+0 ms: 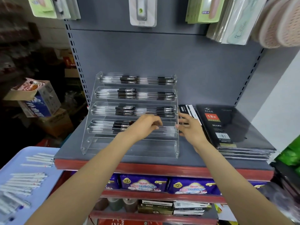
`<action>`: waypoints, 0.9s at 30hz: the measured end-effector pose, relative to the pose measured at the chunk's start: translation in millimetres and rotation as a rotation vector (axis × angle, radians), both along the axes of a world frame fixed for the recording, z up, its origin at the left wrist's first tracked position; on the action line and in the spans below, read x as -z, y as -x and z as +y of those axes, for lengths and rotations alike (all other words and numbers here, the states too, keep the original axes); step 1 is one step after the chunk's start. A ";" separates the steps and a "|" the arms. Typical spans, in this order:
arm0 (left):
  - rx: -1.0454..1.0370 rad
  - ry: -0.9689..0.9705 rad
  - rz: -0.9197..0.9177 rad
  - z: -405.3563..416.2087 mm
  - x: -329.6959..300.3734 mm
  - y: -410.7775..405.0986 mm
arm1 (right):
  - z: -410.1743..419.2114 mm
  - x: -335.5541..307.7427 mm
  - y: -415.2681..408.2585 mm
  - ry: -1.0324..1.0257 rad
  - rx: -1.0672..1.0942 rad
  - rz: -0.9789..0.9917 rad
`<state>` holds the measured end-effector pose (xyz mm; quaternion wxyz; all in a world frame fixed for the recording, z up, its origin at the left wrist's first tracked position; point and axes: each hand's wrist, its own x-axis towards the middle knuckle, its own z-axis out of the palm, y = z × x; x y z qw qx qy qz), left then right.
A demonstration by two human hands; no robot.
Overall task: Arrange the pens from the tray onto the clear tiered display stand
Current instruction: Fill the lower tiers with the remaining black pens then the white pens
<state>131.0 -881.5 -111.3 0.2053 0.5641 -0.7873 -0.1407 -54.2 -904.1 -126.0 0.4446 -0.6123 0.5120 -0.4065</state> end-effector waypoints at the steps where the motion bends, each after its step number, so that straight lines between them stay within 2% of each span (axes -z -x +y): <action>1: 0.004 -0.003 -0.005 -0.1 0.9 0.7 | -0.1 0.4 0.2 0.003 0.000 0.005; 9: 0.020 -0.035 -0.193 12.2 7.5 -21.2 | 1.1 5.9 -0.8 0.013 0.039 -0.009; 11: 0.025 -0.035 -0.183 13.4 7.2 -18.3 | 3.0 3.4 -1.9 0.027 0.036 0.034; 13: 0.017 -0.031 -0.182 13.6 6.0 -16.1 | 6.0 -1.1 -4.5 0.086 0.042 0.158; 16: -0.022 0.017 -0.129 17.5 0.8 -19.5 | 14.2 -8.6 -14.5 0.221 0.113 0.398; 18: -0.070 0.095 -0.063 23.6 -4.2 -27.4 | 24.0 -11.0 -24.4 0.294 0.148 0.444; 21: -0.118 0.156 0.063 40.4 -10.7 -45.6 | 43.3 -17.0 -49.2 0.379 0.088 0.435; 27: -0.204 0.197 0.187 108.5 -5.7 -117.4 | 94.6 -15.5 -147.8 0.287 -0.192 0.310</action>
